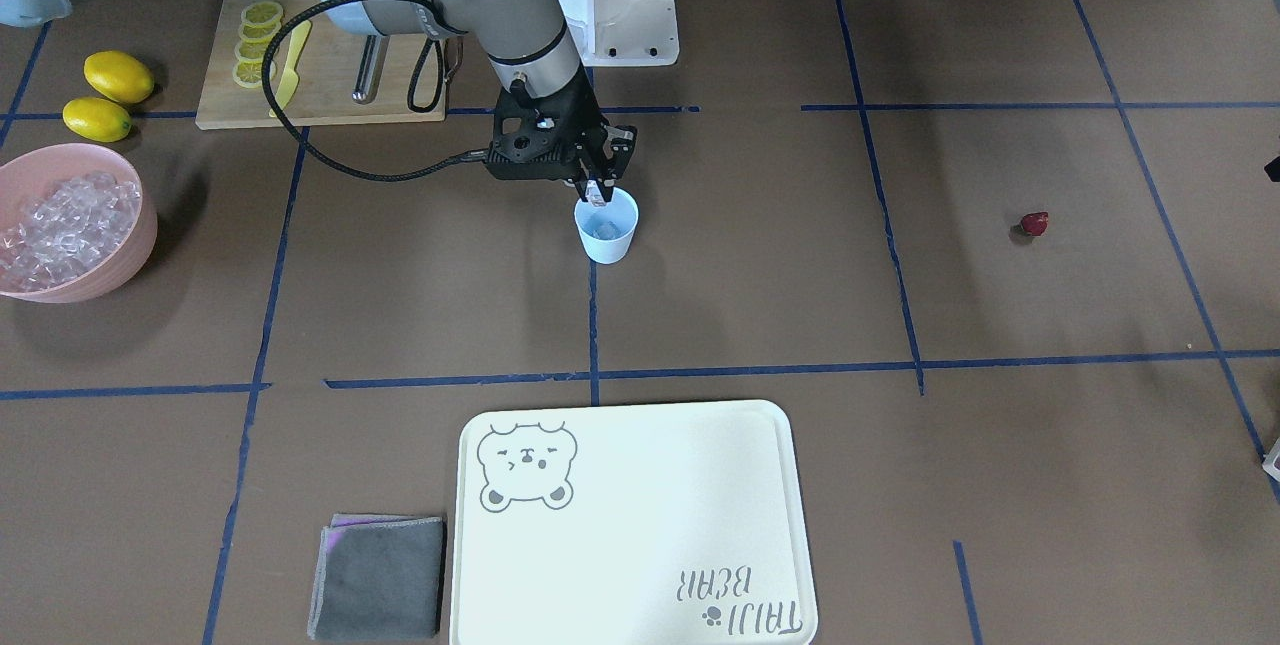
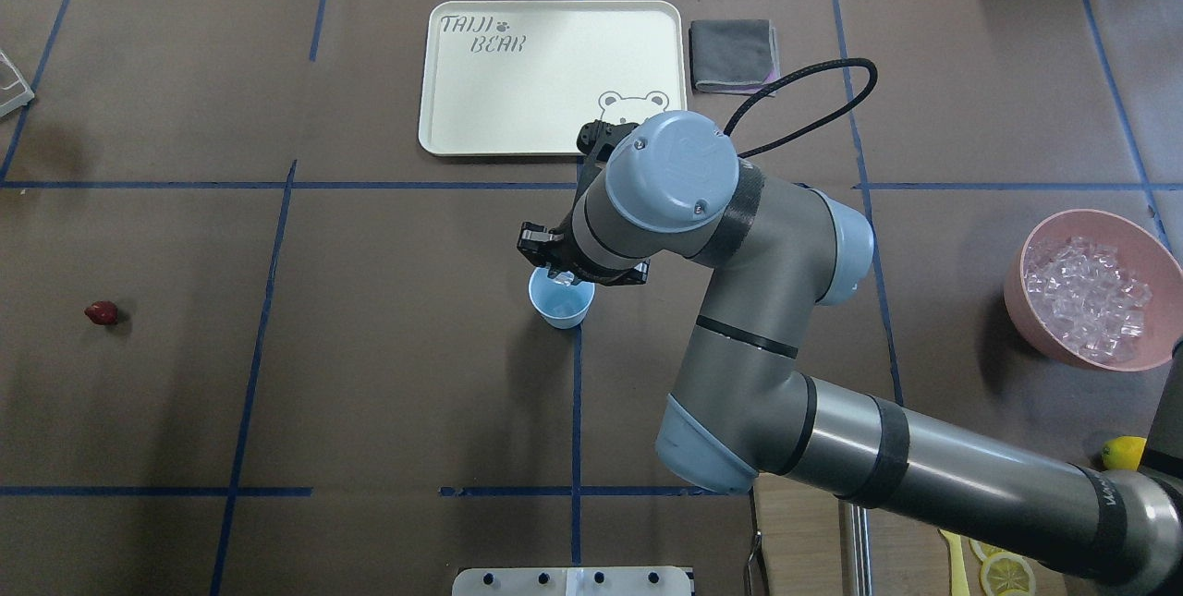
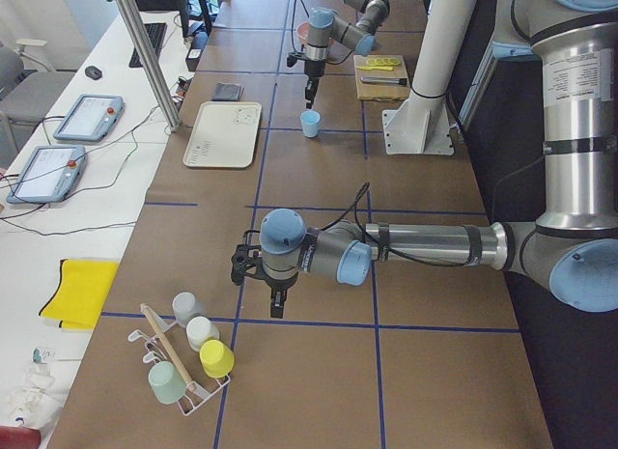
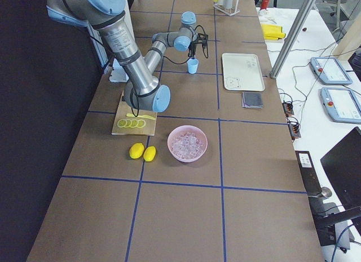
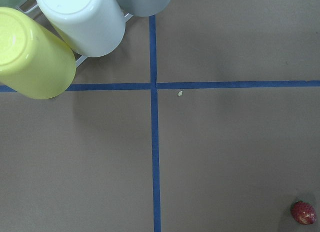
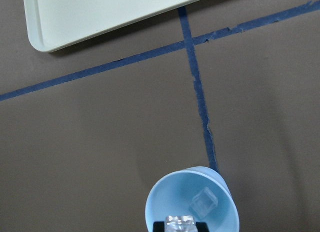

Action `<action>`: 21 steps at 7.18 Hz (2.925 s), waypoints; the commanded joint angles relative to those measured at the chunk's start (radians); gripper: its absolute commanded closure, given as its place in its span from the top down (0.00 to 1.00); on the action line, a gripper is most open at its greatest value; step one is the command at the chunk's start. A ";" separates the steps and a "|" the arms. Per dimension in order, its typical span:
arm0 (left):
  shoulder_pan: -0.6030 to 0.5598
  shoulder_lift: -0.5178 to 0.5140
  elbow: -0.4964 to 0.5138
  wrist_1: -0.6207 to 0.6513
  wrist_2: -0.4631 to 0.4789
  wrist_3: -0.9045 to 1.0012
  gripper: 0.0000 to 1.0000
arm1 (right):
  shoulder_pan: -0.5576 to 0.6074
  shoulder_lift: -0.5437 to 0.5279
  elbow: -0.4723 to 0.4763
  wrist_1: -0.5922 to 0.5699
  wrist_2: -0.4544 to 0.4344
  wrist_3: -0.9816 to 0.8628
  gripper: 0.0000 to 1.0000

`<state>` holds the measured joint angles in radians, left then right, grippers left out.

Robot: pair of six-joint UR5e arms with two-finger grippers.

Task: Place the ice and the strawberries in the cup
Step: 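Carry the ice with the right gripper to the blue cup and release, then return the right gripper to the pink ice bowl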

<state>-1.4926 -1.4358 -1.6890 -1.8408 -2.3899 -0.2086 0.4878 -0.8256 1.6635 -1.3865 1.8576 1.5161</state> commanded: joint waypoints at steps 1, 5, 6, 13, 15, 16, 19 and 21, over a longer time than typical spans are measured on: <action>0.000 0.000 0.000 0.000 0.000 0.000 1.00 | -0.015 0.011 -0.028 0.015 -0.015 0.006 0.42; 0.000 0.001 -0.001 -0.002 0.000 0.000 1.00 | -0.017 0.003 -0.025 0.014 -0.015 -0.004 0.73; 0.000 0.000 -0.003 -0.002 0.000 0.000 1.00 | 0.014 -0.013 0.016 0.003 -0.002 -0.004 0.73; 0.000 0.002 0.000 -0.002 0.000 0.000 1.00 | 0.487 -0.697 0.327 0.006 0.270 -0.635 0.73; 0.000 0.000 0.000 0.000 0.000 0.000 1.00 | 0.511 -0.834 0.361 0.020 0.229 -0.715 0.76; 0.000 0.001 0.000 0.000 0.002 -0.002 1.00 | 0.505 -0.866 0.364 0.036 0.134 -0.715 0.77; 0.000 0.000 -0.001 0.000 0.000 -0.002 1.00 | 0.503 -0.923 0.316 0.101 0.117 -0.781 0.78; 0.000 0.000 -0.001 0.000 0.000 -0.002 1.00 | 0.499 -0.920 0.268 0.187 0.123 -0.775 0.77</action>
<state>-1.4926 -1.4357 -1.6902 -1.8409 -2.3899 -0.2102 0.9895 -1.7441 1.9576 -1.2475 1.9771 0.7412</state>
